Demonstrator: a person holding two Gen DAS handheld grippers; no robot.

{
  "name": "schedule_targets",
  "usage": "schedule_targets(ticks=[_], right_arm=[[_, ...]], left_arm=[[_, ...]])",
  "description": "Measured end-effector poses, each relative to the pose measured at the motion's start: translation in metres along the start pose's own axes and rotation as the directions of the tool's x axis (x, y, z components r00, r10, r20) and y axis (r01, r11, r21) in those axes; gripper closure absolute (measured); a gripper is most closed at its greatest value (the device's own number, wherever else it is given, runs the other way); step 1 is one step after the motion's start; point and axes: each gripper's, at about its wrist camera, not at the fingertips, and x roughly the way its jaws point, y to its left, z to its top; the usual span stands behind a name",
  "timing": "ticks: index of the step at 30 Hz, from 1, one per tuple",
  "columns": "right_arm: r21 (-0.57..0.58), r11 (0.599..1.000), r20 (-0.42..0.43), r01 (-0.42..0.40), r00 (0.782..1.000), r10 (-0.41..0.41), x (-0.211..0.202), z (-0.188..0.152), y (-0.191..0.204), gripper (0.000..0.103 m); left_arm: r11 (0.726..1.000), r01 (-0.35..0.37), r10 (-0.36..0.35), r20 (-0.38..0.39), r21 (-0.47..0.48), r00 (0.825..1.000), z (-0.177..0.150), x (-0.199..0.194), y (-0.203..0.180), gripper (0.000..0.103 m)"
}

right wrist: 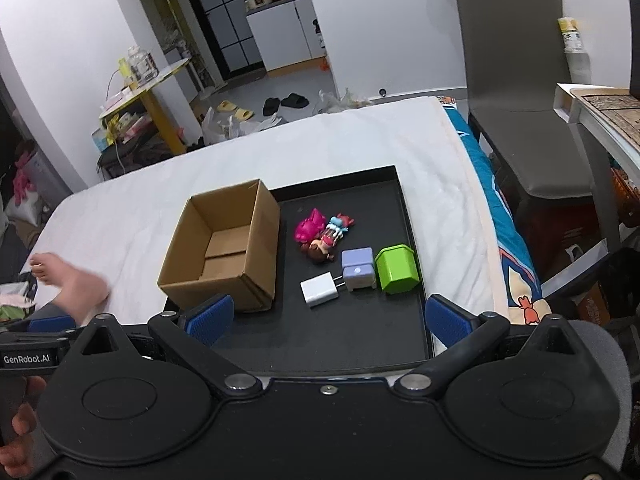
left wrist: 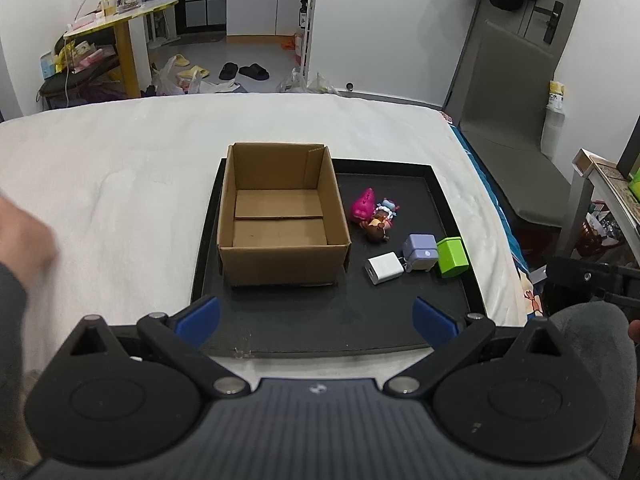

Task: Organize rigid objects
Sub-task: 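Move the right gripper toward the lavender cube charger on the tray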

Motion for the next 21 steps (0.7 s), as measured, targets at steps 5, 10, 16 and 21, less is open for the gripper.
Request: schedule_targets(ticks=[5,10,16,21], right_arm=[[-0.008,1.0,0.001,0.003,1.0,-0.003,0.001,-0.002,-0.002,0.0],[-0.024,1.0,-0.012,0.017,1.0,-0.018,0.002,-0.009,-0.004,0.0],[-0.031,0.999,-0.016,0.035,0.999,-0.036,0.003,-0.008,-0.006,0.0],[-0.047,0.999,-0.018,0.026,0.999,-0.027,0.006,-0.005,-0.007,0.0]], left_arm=[[1.0,0.007,-0.007,-0.005,-0.011,1.0,-0.007,0.008,0.0,0.001],[0.999,0.038,-0.038,-0.021,-0.003,0.999,-0.011,0.02,-0.006,0.001],[0.998,0.054,-0.055,-0.02,-0.025,0.998,-0.009,0.027,-0.003,0.001],[0.998,0.059,-0.059,-0.01,-0.032,0.998,-0.002,0.037,-0.001,0.001]])
